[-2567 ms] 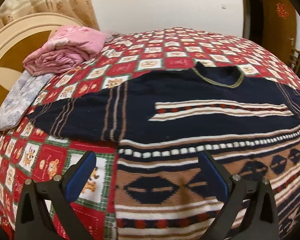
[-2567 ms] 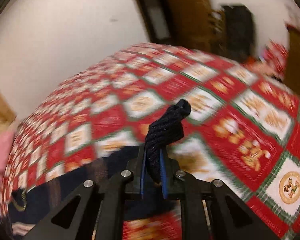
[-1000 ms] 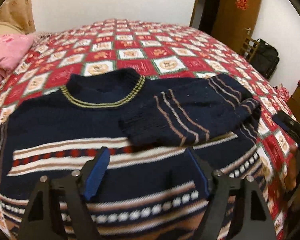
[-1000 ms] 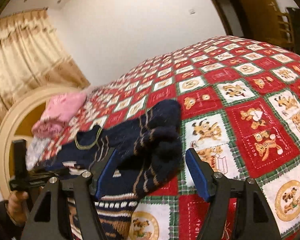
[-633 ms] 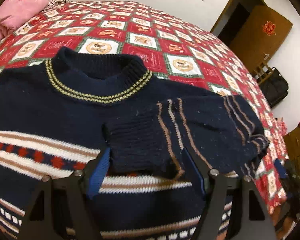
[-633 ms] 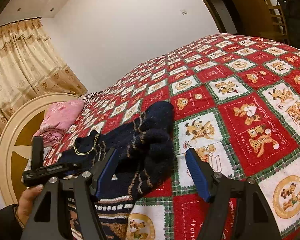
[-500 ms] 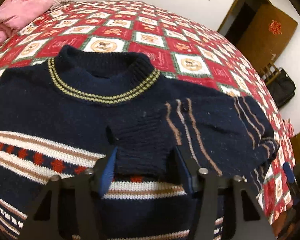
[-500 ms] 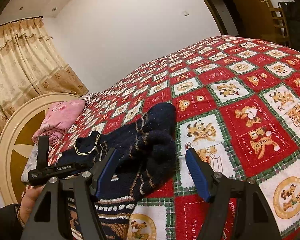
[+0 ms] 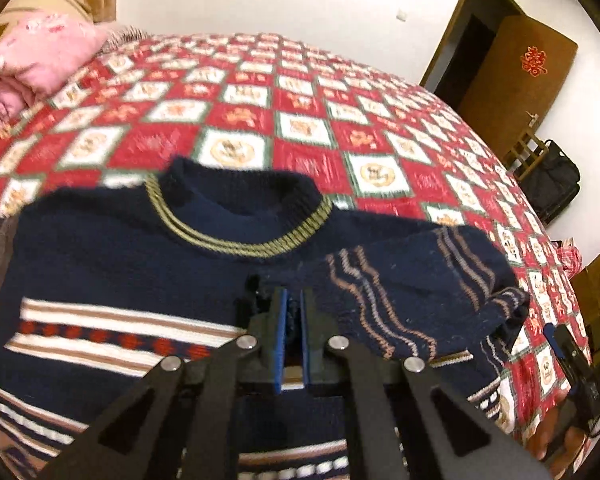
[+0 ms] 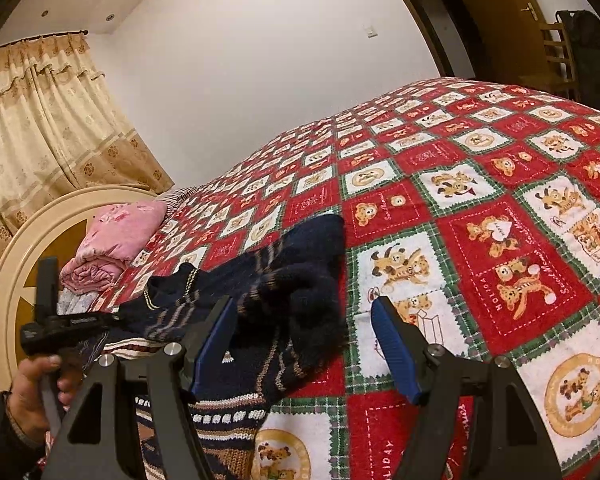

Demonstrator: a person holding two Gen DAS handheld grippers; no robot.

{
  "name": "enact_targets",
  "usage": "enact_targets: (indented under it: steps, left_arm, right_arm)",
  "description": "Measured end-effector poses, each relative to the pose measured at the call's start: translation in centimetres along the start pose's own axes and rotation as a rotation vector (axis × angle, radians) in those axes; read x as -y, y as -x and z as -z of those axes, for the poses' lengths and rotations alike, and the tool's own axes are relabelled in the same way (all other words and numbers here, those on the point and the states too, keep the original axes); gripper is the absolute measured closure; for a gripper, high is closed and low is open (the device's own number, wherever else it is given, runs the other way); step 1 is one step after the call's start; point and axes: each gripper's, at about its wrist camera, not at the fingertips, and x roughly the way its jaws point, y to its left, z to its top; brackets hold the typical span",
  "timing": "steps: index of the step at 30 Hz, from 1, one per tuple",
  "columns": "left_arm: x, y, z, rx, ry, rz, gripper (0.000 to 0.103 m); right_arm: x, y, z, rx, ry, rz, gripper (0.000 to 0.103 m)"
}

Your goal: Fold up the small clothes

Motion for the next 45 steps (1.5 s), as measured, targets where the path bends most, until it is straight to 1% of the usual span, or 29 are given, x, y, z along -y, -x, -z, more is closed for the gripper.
enact_targets:
  steps: [3, 8, 12, 23, 25, 28, 32, 33, 34, 36, 37, 38, 39, 41, 42, 43, 44, 45]
  left_arm:
    - [-1.9, 1.8, -0.8, 0.031, -0.009, -0.034, 0.097]
    - [-5.2, 2.9, -1.4, 0.052, 0.01, -0.096, 0.097]
    - [-7.4, 2.7, -1.3, 0.052, 0.034, -0.135, 0.097]
    - [-11.4, 1.5, -0.1, 0.042, 0.069, -0.219, 0.097]
    - [-12.1, 1.2, -0.2, 0.045, 0.084, -0.226, 0.097]
    - [-12.7, 0.3, -0.1, 0.027, 0.095, -0.24, 0.097]
    - [-12.5, -0.7, 0.6, 0.007, 0.088, -0.213, 0.096]
    - [-12.2, -1.0, 0.9, 0.007, 0.081, -0.218, 0.096]
    - [-12.0, -1.3, 1.0, 0.005, 0.075, -0.221, 0.096]
    - [-11.8, -1.7, 1.3, 0.003, 0.073, -0.241, 0.096]
    - [-11.7, -1.7, 1.4, 0.004, 0.076, -0.243, 0.095]
    - [-11.6, -1.6, 1.4, 0.007, 0.076, -0.246, 0.095]
    - [-11.6, -1.5, 1.4, 0.008, 0.074, -0.252, 0.09]
    - [-11.5, -0.8, 1.5, 0.005, 0.07, -0.238, 0.083]
    - [-11.5, -0.1, 1.5, 0.011, 0.066, -0.228, 0.074]
    - [-11.5, 0.4, 1.6, 0.017, 0.062, -0.224, 0.062]
    - [-11.5, 1.3, 1.7, 0.032, 0.054, -0.215, 0.057]
    - [-11.6, 2.2, 1.9, 0.05, 0.046, -0.205, 0.047]
  right_arm:
    - [-0.2, -0.1, 0.1, -0.005, 0.005, -0.004, 0.033]
    - [-0.7, -0.3, 0.5, -0.016, 0.021, -0.008, 0.033]
    - [-1.0, -0.6, 0.8, -0.028, 0.036, -0.019, 0.033]
    - [-2.6, -1.2, 1.7, -0.062, 0.1, -0.054, 0.033]
    - [-3.1, -1.3, 2.0, -0.069, 0.13, -0.062, 0.032]
    - [-4.0, -1.3, 2.3, -0.08, 0.165, -0.081, 0.033]
    - [-5.3, -1.5, 2.8, -0.098, 0.18, -0.152, 0.032]
    - [-5.9, -1.8, 3.0, -0.103, 0.194, -0.165, 0.032]
    - [-6.7, -2.3, 3.3, -0.114, 0.216, -0.168, 0.032]
    - [-7.7, -4.0, 4.1, -0.19, 0.254, -0.151, 0.032]
    - [-8.1, -5.1, 4.7, -0.25, 0.276, -0.11, 0.032]
    - [-8.3, -5.6, 4.9, -0.27, 0.29, -0.087, 0.032]
    - [-8.5, -5.6, 5.0, -0.274, 0.302, -0.08, 0.032]
    - [-8.4, -5.3, 5.0, -0.283, 0.3, -0.089, 0.032]
    - [-8.4, -5.2, 5.0, -0.292, 0.298, -0.089, 0.032]
    - [-8.3, -5.2, 5.0, -0.298, 0.295, -0.095, 0.032]
    - [-8.3, -5.0, 5.0, -0.301, 0.291, -0.1, 0.032]
    - [-8.4, -4.8, 4.8, -0.29, 0.288, -0.095, 0.032]
